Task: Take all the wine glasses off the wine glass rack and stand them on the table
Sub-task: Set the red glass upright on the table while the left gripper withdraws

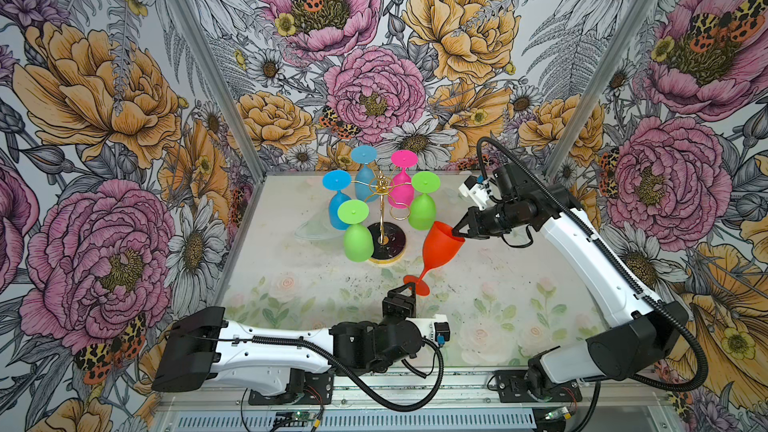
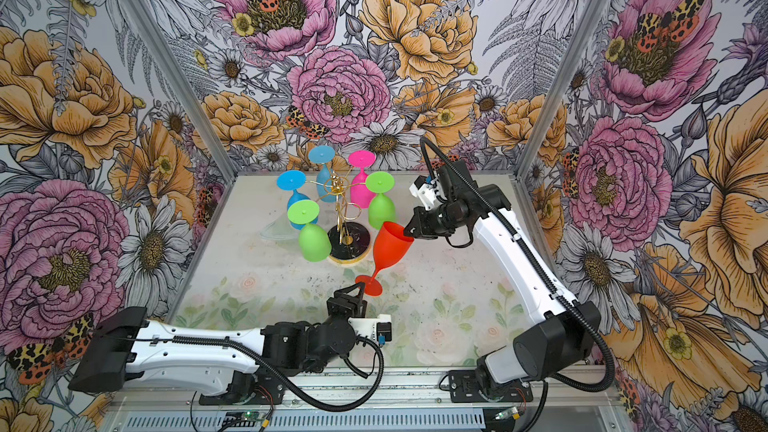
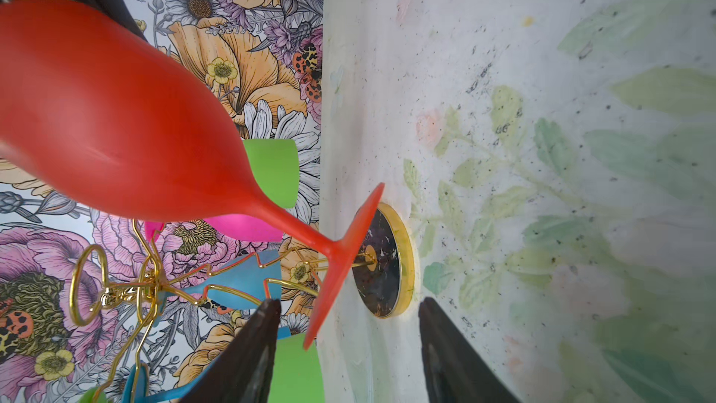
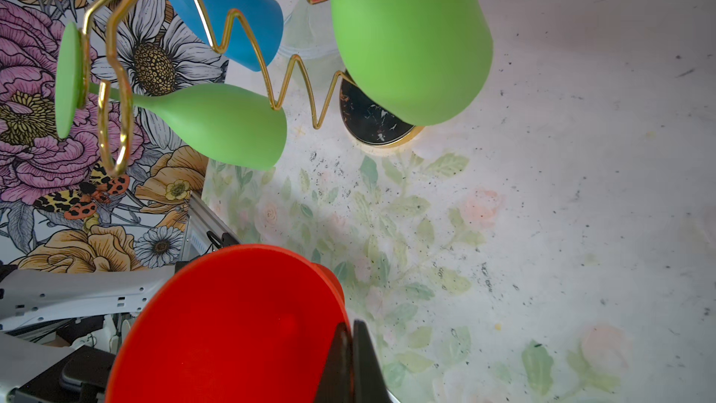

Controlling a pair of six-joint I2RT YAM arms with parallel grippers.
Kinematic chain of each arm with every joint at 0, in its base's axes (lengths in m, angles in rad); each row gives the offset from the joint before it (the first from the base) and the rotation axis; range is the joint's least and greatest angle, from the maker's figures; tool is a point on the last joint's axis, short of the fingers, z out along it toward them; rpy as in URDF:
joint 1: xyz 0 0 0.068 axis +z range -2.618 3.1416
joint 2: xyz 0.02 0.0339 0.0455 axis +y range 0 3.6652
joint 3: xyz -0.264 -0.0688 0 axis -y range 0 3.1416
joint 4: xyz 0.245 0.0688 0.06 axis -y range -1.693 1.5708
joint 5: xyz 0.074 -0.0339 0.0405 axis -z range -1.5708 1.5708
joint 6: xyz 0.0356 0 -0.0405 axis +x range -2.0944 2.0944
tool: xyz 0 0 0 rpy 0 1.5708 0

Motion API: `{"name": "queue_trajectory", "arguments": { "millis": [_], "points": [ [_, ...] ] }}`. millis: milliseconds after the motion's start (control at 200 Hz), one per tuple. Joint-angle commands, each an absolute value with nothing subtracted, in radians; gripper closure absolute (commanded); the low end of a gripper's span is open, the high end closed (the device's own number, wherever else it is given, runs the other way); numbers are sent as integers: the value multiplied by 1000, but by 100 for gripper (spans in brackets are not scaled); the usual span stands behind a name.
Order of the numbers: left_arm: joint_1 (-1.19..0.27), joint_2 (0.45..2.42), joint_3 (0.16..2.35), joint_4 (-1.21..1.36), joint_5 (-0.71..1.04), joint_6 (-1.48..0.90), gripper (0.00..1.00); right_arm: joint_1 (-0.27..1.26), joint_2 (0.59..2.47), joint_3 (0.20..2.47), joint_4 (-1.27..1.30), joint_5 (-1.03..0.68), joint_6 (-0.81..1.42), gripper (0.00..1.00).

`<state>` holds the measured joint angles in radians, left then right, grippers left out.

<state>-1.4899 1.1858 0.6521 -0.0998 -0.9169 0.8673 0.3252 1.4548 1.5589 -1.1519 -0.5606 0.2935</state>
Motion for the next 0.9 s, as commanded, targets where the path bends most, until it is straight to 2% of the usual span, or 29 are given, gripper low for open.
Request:
{"name": "queue_trajectory", "arguments": {
  "millis": [0, 65, 230, 405, 651, 896],
  "points": [
    [-1502, 1157, 664, -86, -882, 689, 37, 313, 1416, 1584, -1149, -438, 274, 100],
    [-1495, 1132, 684, -119, -869, 593, 35, 313, 1414, 1583, -1147, -370, 267, 100],
    [-1444, 1045, 733, -227, -832, 347, 21, 309, 1426, 1592, -1140, -168, 240, 100],
    [-1370, 900, 741, -357, -675, 179, 20, 300, 1460, 1589, -1083, -3, 227, 100],
    [-1166, 699, 716, -448, -481, -10, 19, 274, 1549, 1587, -903, 72, 257, 100],
    [-1053, 681, 740, -552, -423, -64, 19, 265, 1691, 1659, -772, 164, 243, 100]
  ]
}}
